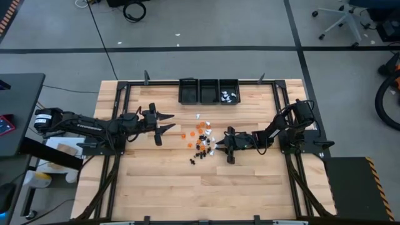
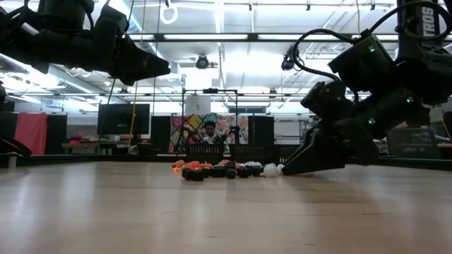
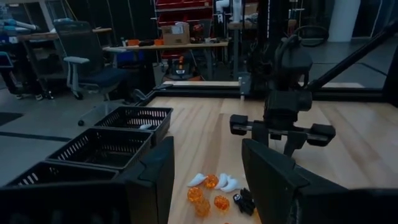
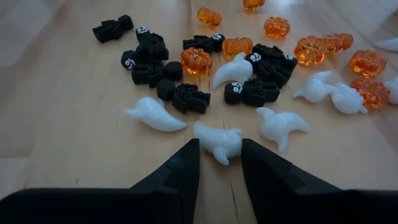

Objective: Sort game pieces by color
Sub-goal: Put the white game piece into the right black basket

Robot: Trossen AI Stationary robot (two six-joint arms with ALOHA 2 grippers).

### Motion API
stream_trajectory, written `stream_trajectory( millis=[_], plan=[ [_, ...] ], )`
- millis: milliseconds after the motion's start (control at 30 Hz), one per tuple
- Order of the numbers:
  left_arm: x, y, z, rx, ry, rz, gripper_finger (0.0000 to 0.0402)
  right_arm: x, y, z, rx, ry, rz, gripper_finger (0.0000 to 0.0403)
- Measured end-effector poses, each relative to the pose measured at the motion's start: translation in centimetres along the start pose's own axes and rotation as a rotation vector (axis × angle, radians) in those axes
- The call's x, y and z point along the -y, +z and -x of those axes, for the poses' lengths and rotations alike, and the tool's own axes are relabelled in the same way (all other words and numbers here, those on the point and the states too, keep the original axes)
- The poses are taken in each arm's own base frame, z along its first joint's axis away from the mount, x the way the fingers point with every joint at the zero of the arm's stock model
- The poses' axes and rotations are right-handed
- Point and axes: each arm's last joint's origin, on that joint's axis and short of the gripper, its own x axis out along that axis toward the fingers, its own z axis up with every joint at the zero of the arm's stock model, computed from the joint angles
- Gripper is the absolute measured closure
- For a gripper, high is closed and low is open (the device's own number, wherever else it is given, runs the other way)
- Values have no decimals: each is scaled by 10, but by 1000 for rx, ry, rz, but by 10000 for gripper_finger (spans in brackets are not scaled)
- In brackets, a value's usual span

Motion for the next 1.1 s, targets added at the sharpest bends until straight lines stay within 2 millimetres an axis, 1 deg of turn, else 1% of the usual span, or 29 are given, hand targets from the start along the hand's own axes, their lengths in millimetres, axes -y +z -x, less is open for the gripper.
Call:
stream_trajectory(
  millis=[267,467,667,867,1100],
  plan=[
    [0,1,0,14,0,24,234,-2,1,0,7,8,128,279],
    [0,2,0,17,0,46,234,0,1,0,9,6,173,299],
    [0,2,0,16,0,60,234,0,1,0,9,10,153,326],
    [0,1,0,10,0,60,235,1,1,0,8,2,150,330],
    [0,0,0,-3,0,61,234,8,2,-1,9,-34,132,339]
  ],
)
